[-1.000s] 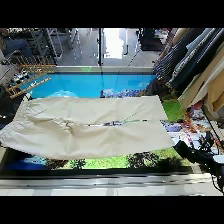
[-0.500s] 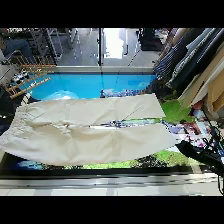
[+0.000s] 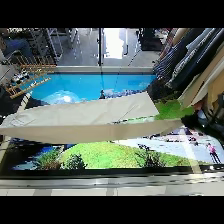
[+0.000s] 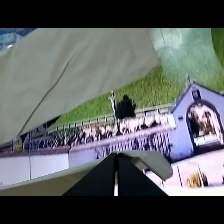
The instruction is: Fold the clothes and pants, and hang the long-sleeved shirts on hangers.
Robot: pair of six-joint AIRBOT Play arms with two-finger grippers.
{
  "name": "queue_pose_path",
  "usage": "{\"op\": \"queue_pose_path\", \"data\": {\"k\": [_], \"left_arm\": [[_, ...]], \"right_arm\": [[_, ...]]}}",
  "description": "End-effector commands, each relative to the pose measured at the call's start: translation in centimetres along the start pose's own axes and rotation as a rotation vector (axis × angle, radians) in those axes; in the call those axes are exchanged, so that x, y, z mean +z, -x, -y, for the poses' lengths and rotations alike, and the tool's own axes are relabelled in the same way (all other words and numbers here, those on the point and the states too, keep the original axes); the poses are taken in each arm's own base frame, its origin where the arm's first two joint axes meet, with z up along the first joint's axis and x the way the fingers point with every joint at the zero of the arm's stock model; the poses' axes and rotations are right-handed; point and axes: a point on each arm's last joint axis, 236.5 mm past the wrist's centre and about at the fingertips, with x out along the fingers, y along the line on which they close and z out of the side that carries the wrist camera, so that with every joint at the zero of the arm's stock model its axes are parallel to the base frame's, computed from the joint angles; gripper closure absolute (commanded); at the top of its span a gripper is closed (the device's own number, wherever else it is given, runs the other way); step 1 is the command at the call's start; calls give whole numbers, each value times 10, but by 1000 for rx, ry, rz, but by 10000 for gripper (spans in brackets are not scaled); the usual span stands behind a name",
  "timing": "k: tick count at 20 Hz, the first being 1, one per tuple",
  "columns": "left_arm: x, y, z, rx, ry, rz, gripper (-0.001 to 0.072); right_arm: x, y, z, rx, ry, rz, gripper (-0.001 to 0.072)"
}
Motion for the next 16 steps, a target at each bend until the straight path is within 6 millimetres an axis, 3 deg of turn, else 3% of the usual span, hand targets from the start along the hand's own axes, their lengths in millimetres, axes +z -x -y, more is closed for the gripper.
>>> {"op": "queue_pose_path", "data": {"k": [1,4,6,9,11,12,13,14,16], "left_arm": [[26,-41,36,-25,30,92,695],[27,-103,44,-22,79,140,695],[37,-134,38,-7,155,218,695],[35,-169,23,23,185,260,694],[35,-181,16,37,188,283,671],[37,-182,14,41,189,297,498],[38,-182,14,41,188,295,182],[38,-178,12,40,195,285,-11],[24,-168,6,40,190,187,2]], "right_arm": [[61,-99,-12,-30,59,43,702],[86,-208,-9,-3,74,-30,701],[107,-260,-17,28,106,-20,700],[136,-309,-20,53,101,84,699],[144,-320,-12,48,44,171,672],[139,-320,-8,41,38,160,427],[126,-320,-6,42,34,108,143],[109,-314,-4,49,35,18,79],[73,-294,6,63,6,-174,81]]}}
